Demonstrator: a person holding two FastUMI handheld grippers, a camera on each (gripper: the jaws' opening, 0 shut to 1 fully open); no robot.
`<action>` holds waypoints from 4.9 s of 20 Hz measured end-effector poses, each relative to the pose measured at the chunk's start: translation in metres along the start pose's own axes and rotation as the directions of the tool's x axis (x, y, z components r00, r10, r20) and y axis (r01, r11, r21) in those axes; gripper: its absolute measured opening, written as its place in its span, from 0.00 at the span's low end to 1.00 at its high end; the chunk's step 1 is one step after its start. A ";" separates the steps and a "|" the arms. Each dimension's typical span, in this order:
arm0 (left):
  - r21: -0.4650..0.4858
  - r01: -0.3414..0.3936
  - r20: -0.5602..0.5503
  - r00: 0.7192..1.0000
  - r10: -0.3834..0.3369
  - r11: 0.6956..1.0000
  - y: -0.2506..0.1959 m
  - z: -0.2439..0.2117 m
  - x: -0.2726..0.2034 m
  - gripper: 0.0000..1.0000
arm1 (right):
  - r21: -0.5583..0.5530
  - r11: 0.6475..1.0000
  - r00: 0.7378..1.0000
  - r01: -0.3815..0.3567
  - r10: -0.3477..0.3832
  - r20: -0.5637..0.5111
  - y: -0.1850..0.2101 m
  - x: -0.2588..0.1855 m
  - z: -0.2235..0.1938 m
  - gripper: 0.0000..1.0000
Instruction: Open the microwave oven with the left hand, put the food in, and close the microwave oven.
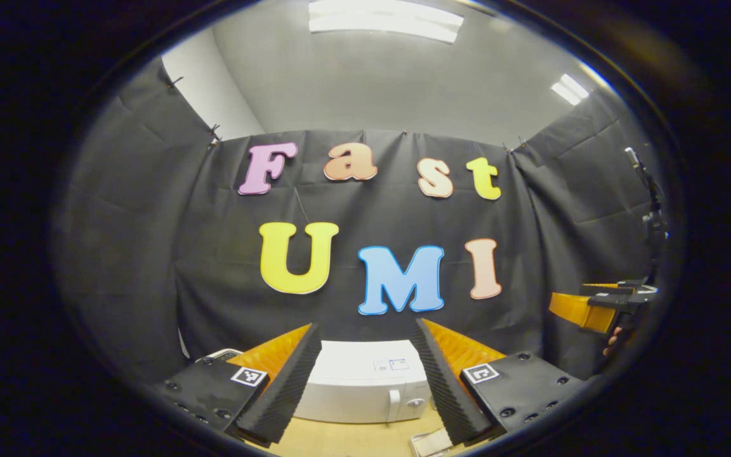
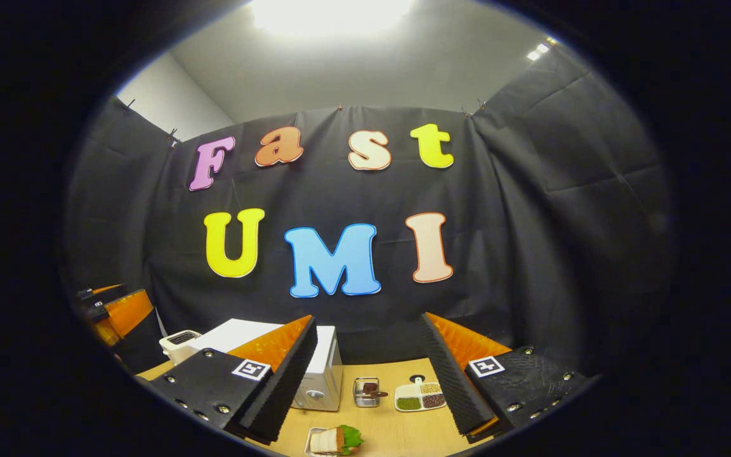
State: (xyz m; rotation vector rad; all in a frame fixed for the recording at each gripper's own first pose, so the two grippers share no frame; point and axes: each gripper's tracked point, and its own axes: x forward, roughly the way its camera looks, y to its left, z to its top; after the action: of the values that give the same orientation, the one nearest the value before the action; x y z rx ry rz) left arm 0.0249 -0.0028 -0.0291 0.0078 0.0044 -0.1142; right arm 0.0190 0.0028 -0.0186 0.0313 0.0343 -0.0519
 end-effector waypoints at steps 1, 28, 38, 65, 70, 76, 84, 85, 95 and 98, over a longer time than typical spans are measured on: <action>-0.011 0.011 0.001 1.000 -0.011 1.000 0.001 -0.005 0.002 0.95 | 0.001 1.000 1.000 0.009 -0.009 -0.004 0.001 -0.001 -0.002 0.98; -0.086 0.043 -0.508 0.858 -0.081 0.995 -0.054 -0.393 0.173 0.71 | -0.087 0.996 0.983 0.032 -0.047 -0.176 -0.049 0.057 -0.087 0.98; 0.013 0.137 -0.545 0.831 -0.108 0.990 -0.068 -0.398 0.178 0.10 | -0.073 0.997 0.979 0.021 -0.036 -0.203 -0.039 0.056 -0.097 0.98; -0.005 0.347 -0.672 0.693 -0.261 0.938 0.128 -0.353 -0.114 0.06 | -0.018 0.993 0.973 -0.114 0.108 -0.206 0.077 -0.004 -0.104 0.98; 0.028 0.304 -0.684 0.700 -0.204 0.952 0.208 -0.349 -0.138 0.06 | -0.011 0.992 0.965 -0.126 0.120 -0.232 0.106 -0.012 -0.114 0.98; 0.050 0.218 -0.688 0.715 -0.125 0.975 0.306 -0.349 -0.143 0.06 | -0.033 0.994 0.958 -0.100 0.087 -0.272 0.104 -0.014 -0.133 0.98; -0.004 0.199 -0.645 0.748 -0.154 0.980 0.320 -0.348 -0.146 0.15 | -0.021 0.989 0.863 -0.149 0.120 -0.491 0.061 -0.004 -0.221 0.98; -0.010 0.187 -0.636 0.757 -0.150 0.982 0.321 -0.349 -0.145 0.16 | -0.014 0.988 0.836 -0.155 0.124 -0.535 0.054 -0.005 -0.238 0.98; 0.053 0.067 -0.643 0.765 -0.017 0.996 0.335 -0.343 -0.158 0.92 | 0.220 0.972 0.586 -0.084 0.227 -0.778 0.025 -0.015 -0.373 0.99; 0.083 -0.005 -0.638 0.768 0.057 0.997 0.356 -0.323 -0.180 0.92 | 0.275 0.958 0.546 -0.084 0.276 -0.791 0.027 -0.015 -0.388 0.99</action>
State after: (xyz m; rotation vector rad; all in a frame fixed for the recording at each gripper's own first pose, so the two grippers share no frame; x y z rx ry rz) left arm -0.1145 0.3734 -0.3484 0.1255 0.6940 -0.0737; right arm -0.0072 0.0434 -0.4044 0.2729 0.9965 0.1798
